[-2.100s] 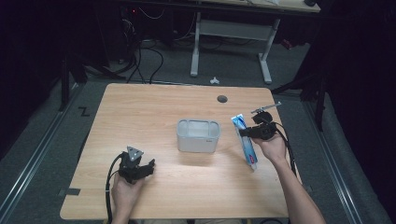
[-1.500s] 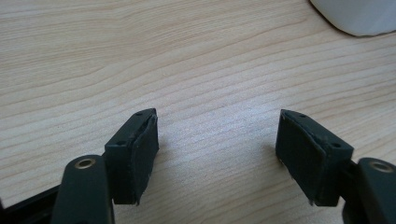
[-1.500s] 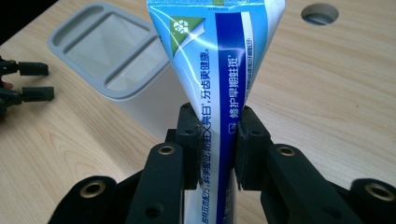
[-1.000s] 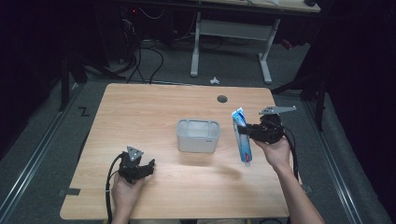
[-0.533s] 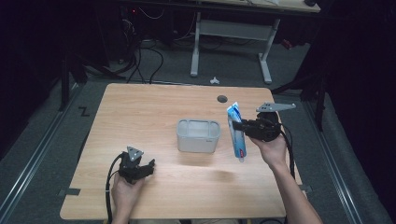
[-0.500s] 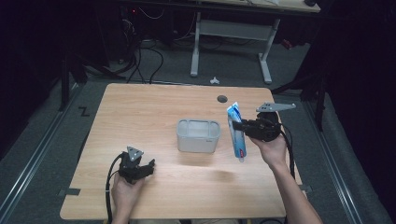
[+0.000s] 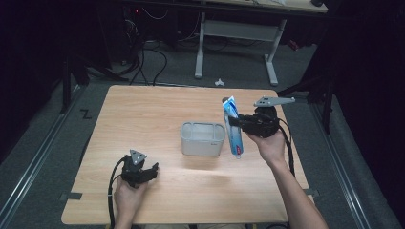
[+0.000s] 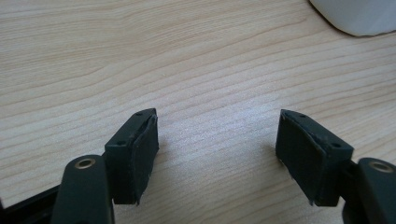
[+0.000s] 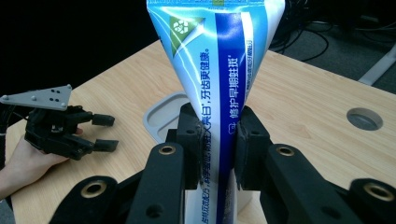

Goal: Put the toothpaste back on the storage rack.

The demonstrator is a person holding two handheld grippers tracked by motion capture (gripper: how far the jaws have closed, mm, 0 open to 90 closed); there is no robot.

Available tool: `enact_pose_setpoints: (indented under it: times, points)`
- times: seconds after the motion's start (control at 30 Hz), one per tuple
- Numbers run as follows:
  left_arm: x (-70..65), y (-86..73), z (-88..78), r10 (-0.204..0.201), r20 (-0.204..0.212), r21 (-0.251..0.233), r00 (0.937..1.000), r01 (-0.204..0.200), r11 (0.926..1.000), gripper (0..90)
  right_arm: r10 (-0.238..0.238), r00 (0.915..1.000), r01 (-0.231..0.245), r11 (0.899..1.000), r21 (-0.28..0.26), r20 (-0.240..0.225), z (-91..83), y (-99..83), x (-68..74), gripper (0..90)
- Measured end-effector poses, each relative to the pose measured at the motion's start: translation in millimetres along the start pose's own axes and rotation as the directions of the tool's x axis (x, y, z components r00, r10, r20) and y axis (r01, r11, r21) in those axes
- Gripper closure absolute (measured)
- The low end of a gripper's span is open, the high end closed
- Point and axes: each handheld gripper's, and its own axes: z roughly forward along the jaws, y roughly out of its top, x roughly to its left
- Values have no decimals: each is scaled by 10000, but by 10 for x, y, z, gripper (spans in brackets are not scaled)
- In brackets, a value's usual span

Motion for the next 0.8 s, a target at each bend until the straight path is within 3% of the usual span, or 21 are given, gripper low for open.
enact_pose_setpoints:
  times: [0.27,0.5,0.8]
  points:
    - [1,-1,0,-6,2,-12,10000,6,10000,304,-40,9997,33,9996,-282,-246,89,145,78,754]
    - [0,-1,1,-3,-1,-17,10000,3,10000,303,40,9995,-47,9998,-204,-323,219,260,74,754]
    - [-1,1,3,0,-9,-15,10000,0,10000,304,208,9980,-242,9982,-556,-605,334,453,78,754]
